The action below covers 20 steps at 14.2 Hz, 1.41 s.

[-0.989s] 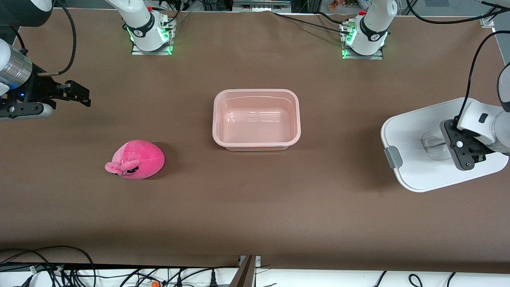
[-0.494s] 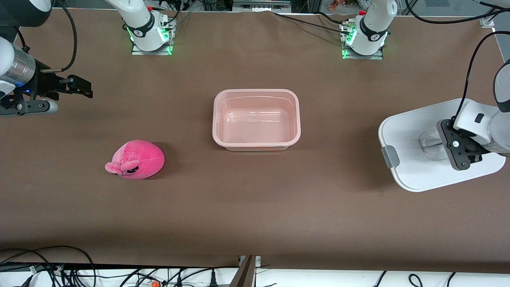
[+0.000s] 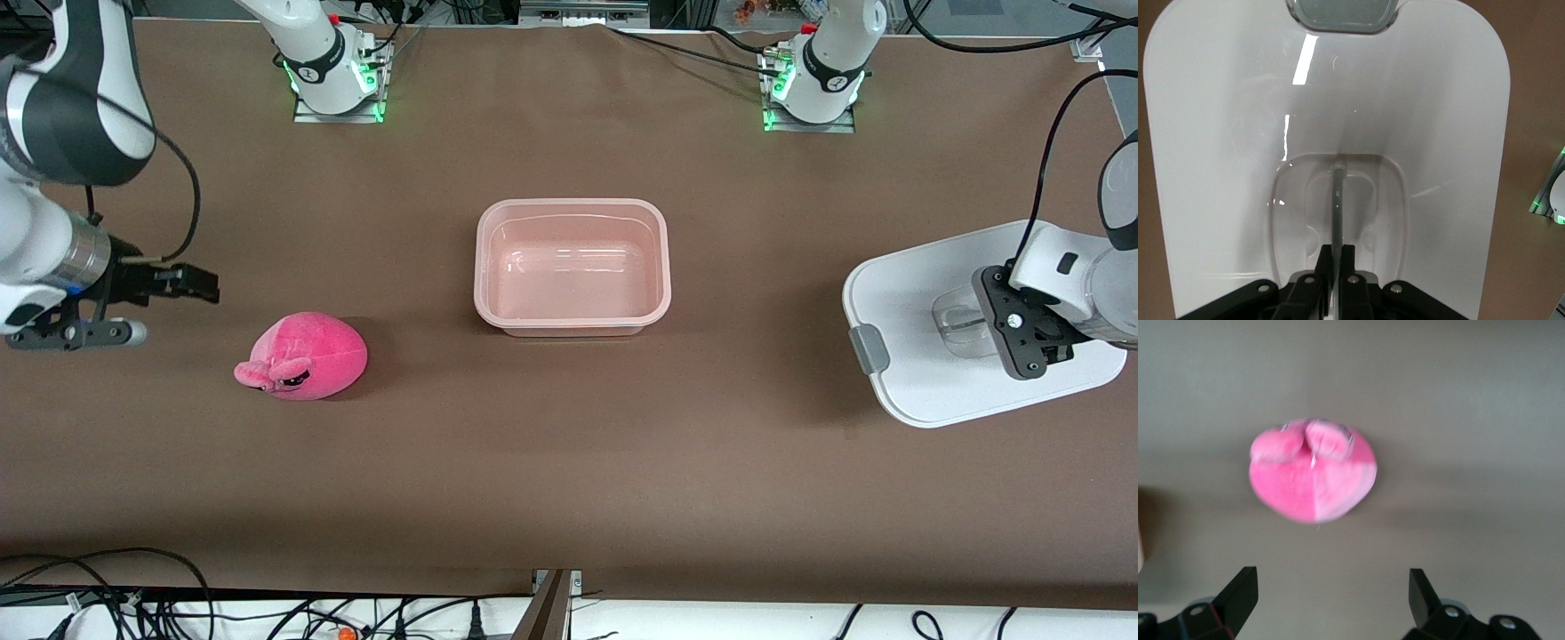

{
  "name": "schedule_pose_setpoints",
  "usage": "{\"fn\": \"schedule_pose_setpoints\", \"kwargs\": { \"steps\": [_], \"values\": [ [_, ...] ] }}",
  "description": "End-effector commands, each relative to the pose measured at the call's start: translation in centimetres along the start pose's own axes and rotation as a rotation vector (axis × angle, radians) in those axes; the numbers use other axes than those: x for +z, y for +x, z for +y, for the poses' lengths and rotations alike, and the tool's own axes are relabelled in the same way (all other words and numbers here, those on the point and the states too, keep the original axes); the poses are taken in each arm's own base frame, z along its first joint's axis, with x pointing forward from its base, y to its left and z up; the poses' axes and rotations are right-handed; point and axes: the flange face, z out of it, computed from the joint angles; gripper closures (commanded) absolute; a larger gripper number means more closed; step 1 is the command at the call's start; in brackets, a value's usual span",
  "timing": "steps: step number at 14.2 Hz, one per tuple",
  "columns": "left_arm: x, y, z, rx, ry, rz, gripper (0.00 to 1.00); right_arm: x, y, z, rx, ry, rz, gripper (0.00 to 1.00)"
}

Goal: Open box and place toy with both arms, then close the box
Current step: 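Reach the right gripper to the pink plush toy and grasp it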

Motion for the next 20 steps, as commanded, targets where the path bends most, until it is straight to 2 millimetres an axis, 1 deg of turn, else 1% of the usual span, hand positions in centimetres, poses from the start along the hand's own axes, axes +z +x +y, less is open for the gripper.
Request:
{"fn": "schedule_pose_setpoints", "kwargs": {
  "steps": [1, 2, 3, 5, 6, 7, 8, 10, 11, 13, 14, 15, 17, 18, 20],
  "values": [
    [-0.7, 0.2, 0.2, 0.022, 0.006, -0.002, 1.00, 0.9, 1.6, 0.0, -0.086, -0.001, 0.026, 0.00],
    [-0.7, 0.1, 0.3, 0.022, 0.008, -0.002, 1.00, 2.4, 2.6, -0.8, -0.099, 0.007, 0.046, 0.00],
    [-0.7, 0.1, 0.3, 0.022, 0.008, -0.002, 1.00, 4.3, 3.2, -1.8, -0.109, 0.019, 0.047, 0.00],
    [-0.8, 0.2, 0.3, 0.023, 0.008, -0.002, 1.00, 7.0, 3.8, -3.4, -0.121, 0.021, 0.035, 0.00],
    [-0.8, 0.2, 0.3, 0.023, 0.008, -0.002, 1.00, 7.9, 3.8, -4.0, -0.128, 0.025, 0.023, 0.00],
    [-0.8, 0.3, 0.3, 0.025, 0.008, -0.001, 1.00, 9.2, 3.4, -4.1, -0.123, 0.042, 0.000, 0.00],
    [-0.8, 0.3, 0.3, 0.025, 0.008, -0.001, 1.00, 9.9, 3.1, -4.3, -0.116, 0.067, -0.001, 0.00],
    [-0.8, 0.3, 0.3, 0.025, 0.008, -0.001, 1.00, 11.9, 3.0, -4.3, -0.112, 0.071, 0.025, 0.00],
    [-0.8, 0.3, 0.3, 0.026, 0.008, -0.001, 1.00, 13.5, 2.9, -4.8, -0.117, 0.071, 0.036, 0.00],
    [-0.8, 0.3, 0.3, 0.026, 0.008, -0.001, 1.00, 16.4, 1.8, -5.0, -0.122, 0.068, 0.053, 0.01],
    [-0.8, 0.4, 0.4, 0.028, 0.009, 0.000, 1.00, 16.8, 1.6, -4.9, -0.132, 0.067, 0.054, 0.02],
    [-0.9, 0.5, 0.4, 0.028, 0.009, 0.000, 1.00, 17.1, 1.6, -5.0, -0.139, 0.067, 0.050, 0.04],
    [-0.9, 0.7, 0.4, 0.029, 0.010, 0.000, 1.00, 18.0, 1.9, -4.9, -0.137, 0.066, 0.052, 0.14],
    [-0.9, 0.7, 0.5, 0.029, 0.010, 0.000, 1.00, 18.5, 1.9, -5.0, -0.138, 0.066, 0.045, 0.20],
    [-0.9, 0.7, 0.5, 0.029, 0.010, 0.001, 1.00, 18.3, 2.0, -4.9, -0.156, 0.064, 0.049, 0.38]
  ]
}}
